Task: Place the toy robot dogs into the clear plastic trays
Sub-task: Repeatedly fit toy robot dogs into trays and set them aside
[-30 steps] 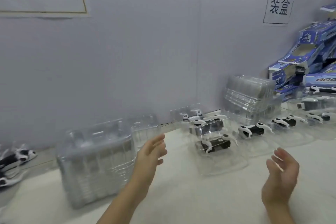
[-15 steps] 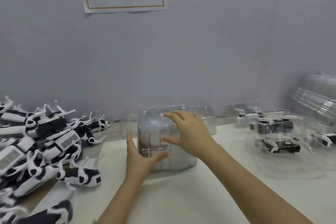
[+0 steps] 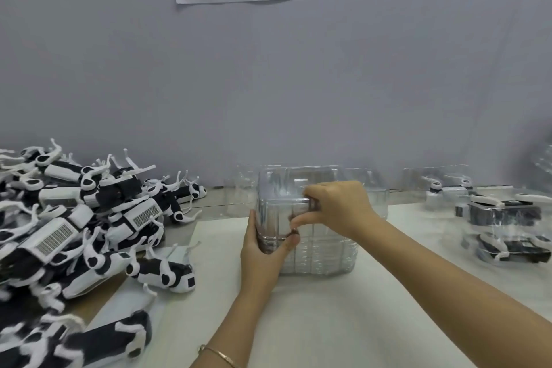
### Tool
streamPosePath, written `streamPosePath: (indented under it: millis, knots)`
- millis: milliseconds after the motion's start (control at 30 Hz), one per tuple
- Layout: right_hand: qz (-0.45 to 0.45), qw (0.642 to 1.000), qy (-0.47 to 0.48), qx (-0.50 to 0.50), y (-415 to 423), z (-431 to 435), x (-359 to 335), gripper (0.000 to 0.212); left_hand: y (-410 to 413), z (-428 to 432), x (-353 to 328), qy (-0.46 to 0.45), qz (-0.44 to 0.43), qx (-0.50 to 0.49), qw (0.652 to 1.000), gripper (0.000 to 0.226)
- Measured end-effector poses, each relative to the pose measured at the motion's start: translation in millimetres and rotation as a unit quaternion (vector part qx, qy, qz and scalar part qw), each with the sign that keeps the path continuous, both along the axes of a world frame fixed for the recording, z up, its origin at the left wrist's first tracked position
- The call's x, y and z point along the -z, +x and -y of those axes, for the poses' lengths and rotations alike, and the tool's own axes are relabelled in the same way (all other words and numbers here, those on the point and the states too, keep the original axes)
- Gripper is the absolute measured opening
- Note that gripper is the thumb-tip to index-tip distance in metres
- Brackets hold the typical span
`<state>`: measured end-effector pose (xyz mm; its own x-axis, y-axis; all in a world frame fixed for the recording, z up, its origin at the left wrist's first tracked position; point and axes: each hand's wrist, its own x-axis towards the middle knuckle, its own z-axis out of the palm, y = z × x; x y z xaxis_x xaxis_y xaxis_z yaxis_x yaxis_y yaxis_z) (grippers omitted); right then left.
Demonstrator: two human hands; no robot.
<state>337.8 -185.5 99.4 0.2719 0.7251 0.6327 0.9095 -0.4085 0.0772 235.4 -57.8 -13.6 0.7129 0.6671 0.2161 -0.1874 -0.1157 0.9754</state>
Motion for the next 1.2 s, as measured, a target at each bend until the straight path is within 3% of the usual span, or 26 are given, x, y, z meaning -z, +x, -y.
streamPosePath:
  millis: [233, 633, 900, 1033, 1100, 1200]
  knots:
    - [-0.062, 0.996, 0.066, -0.004, 1, -11, -6, 0.051, -1, -1, 0, -0.010, 0.008, -0.006, 1.000, 0.101]
    - [-0.131, 0.985, 0.111, 0.018, 11, -5, 2, 0.057, 4, 2, 1, -0.017, -0.007, -0.002, 1.000, 0.121]
    - [-0.135, 0.983, 0.123, 0.019, 15, -3, -1, 0.051, 5, 6, -1, 0.010, -0.016, -0.024, 1.000, 0.118]
    - [-0.182, 0.973, 0.136, 0.029, 14, -2, -15, 0.057, 4, 10, -2, 0.027, -0.020, -0.035, 0.999, 0.107]
    - [-0.221, 0.960, 0.168, 0.030, 15, 1, -39, 0.058, 4, 10, -1, 0.030, -0.028, -0.033, 0.999, 0.107]
    - [-0.248, 0.918, 0.307, -0.033, 16, 20, -91, 0.053, 4, 7, -1, 0.039, -0.044, -0.028, 0.998, 0.111]
